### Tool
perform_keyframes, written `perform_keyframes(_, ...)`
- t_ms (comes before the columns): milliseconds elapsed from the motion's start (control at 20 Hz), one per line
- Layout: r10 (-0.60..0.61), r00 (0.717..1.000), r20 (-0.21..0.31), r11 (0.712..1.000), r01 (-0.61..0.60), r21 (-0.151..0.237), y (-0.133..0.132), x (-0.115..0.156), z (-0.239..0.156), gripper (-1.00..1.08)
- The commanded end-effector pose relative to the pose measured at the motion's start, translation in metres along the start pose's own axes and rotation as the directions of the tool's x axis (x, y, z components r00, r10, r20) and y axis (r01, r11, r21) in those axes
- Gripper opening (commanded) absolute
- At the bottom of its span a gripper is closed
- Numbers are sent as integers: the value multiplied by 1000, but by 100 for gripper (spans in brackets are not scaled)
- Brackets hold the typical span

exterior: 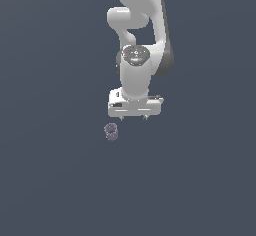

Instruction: Pick up the object and move it to a goal position.

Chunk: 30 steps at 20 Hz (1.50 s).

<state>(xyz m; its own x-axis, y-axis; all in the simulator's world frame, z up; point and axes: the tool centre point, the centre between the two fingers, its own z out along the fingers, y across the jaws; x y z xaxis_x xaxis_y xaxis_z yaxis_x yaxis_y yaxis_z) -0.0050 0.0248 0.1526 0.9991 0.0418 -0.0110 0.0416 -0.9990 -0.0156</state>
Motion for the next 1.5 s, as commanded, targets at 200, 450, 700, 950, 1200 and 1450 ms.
perform_keyframes(200, -9, 1000, -14, 1000, 9, -3, 2, 3, -6, 100)
perform_keyframes(450, -31, 998, -48, 999, 30, -11, 8, 11, -20, 100)
perform_keyframes(700, -29, 998, -47, 1000, 29, -11, 7, 11, -20, 100)
perform_keyframes(950, -36, 998, -47, 999, 35, -11, 9, 11, -19, 100)
perform_keyframes(1200, -65, 997, -44, 998, 65, -14, 17, 11, -13, 100)
perform_keyframes(1450, -117, 992, -37, 993, 117, -18, 32, 10, -3, 100)
